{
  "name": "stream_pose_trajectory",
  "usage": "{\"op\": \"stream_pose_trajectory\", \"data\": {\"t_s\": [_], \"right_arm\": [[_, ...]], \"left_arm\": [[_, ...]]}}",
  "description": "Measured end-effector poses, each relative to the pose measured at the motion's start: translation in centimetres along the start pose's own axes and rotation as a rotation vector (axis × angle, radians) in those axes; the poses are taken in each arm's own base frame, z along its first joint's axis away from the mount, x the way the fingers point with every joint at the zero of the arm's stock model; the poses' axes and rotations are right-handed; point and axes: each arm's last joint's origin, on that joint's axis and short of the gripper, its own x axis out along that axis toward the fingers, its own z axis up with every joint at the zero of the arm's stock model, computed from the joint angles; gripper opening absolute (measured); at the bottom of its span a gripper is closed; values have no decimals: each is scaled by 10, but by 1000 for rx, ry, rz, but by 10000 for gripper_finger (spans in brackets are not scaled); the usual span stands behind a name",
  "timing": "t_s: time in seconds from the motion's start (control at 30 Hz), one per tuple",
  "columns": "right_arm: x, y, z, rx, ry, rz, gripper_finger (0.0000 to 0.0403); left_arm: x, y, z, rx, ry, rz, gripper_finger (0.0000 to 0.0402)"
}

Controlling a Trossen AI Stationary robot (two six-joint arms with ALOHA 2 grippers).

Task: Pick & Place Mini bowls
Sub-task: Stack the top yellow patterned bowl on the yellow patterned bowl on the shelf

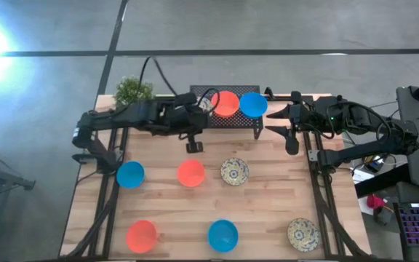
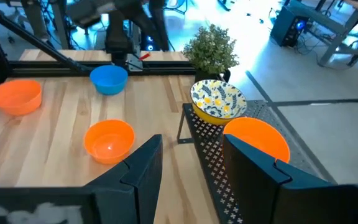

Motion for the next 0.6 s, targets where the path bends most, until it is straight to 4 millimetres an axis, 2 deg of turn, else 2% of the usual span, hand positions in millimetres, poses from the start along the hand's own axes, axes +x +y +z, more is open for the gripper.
{"op": "stream_pose_trajectory", "data": {"t_s": [0.3, 0.43, 0.6], "right_arm": [[0, 0, -3, 66, 28, 9, 162], [0, 1, -11, 62, 111, 18, 162], [-4, 4, -26, 68, 276, 139, 161]], "left_arm": [[-30, -14, -4, -42, -62, -35, 0], [-32, -21, -11, -46, -47, -10, 0], [-30, -27, -20, -59, -24, -13, 0]]}}
